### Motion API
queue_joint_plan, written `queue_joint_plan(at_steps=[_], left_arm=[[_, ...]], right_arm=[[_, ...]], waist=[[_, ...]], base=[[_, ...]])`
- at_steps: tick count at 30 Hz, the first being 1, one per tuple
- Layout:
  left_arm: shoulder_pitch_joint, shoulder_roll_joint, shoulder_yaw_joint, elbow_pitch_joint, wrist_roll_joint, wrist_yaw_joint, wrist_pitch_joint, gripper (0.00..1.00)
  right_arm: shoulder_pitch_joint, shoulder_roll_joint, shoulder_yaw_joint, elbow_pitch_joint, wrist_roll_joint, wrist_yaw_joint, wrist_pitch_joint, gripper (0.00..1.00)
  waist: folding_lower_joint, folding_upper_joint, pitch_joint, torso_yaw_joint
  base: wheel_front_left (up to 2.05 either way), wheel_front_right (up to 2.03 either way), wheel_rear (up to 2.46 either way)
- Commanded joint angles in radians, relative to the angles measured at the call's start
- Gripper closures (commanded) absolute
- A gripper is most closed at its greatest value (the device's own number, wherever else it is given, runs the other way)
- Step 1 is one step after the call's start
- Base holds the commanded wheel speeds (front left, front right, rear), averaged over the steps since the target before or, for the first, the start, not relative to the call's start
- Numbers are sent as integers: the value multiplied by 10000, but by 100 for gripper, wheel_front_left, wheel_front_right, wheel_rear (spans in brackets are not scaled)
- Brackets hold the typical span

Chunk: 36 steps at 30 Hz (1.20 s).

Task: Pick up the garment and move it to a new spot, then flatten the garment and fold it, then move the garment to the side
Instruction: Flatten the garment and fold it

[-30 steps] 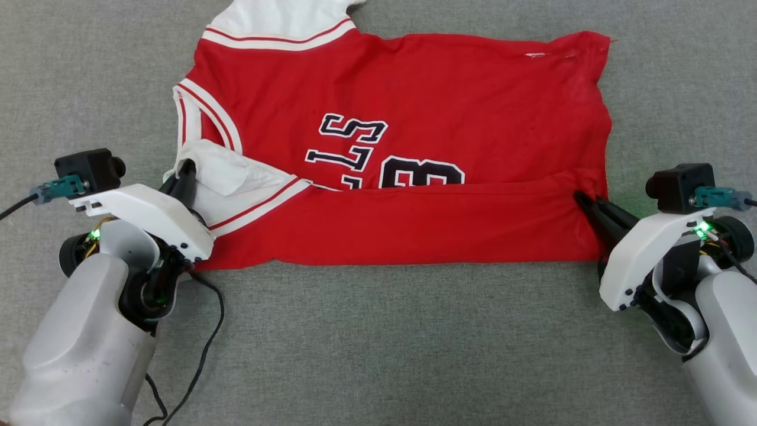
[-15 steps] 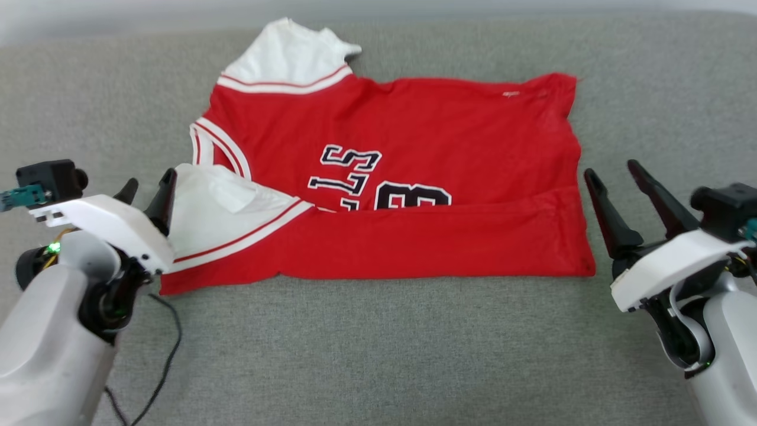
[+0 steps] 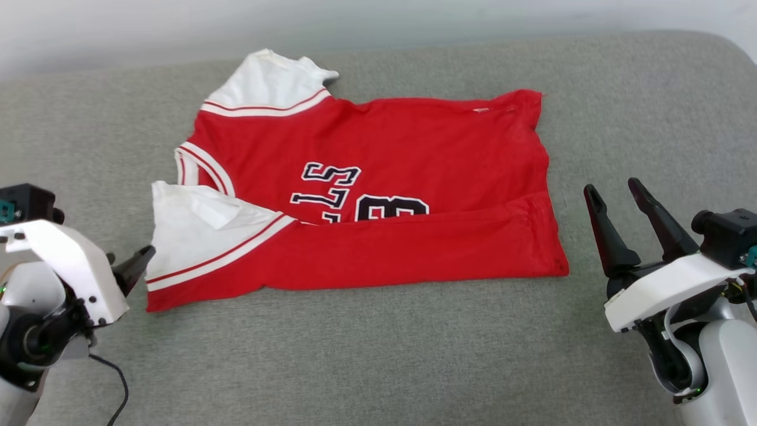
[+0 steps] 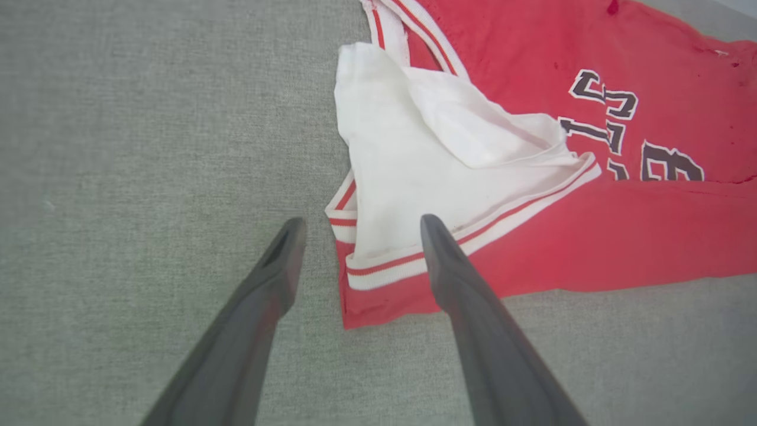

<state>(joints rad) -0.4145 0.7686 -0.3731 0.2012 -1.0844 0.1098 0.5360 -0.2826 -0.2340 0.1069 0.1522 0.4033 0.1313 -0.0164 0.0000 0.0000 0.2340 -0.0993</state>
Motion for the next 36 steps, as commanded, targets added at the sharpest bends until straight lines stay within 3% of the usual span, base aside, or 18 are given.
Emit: queue_joint_plan(at_steps=[1,6,13,14,15,16,17,24,36], left_arm=[[187,82,72,-201,-131,158,167,0],[777,119,267,-449,-621,660,522,0],[1250,-298,88,-195,-1243,656,1076,0],[1258,-366,38,-167,-1293,633,1130,23],[1249,-430,3,-137,-1322,617,1175,53],[1237,-504,-23,-128,-1372,565,1203,67],[1204,-555,-12,-145,-1394,498,1123,100],[818,-412,151,-178,-1005,327,538,100],[120,-291,86,-1575,-138,427,-106,100]], right_arm=[[94,95,-29,-99,0,-11,24,0],[15,290,52,-208,99,-11,27,0],[-132,263,-10,19,220,-11,28,0],[-140,237,-47,60,228,-11,62,0],[-158,226,-67,80,268,-10,91,0],[-182,217,-74,104,326,-10,147,0],[-195,190,-78,140,403,-10,267,0],[-193,-110,-158,271,907,-10,1191,0],[-715,-852,199,785,1774,-10,5390,0]], waist=[[0,0,209,-139],[0,0,674,-427],[0,0,977,-699],[0,0,987,-708],[0,0,993,-714],[0,0,991,-718],[0,0,983,-716],[0,0,793,-567],[0,0,883,103]], base=[[0,0,0],[0,0,0],[0,0,0],[0,0,0],[0,0,0],[0,0,0],[0,0,0],[0,0,0],[0,0,0]])
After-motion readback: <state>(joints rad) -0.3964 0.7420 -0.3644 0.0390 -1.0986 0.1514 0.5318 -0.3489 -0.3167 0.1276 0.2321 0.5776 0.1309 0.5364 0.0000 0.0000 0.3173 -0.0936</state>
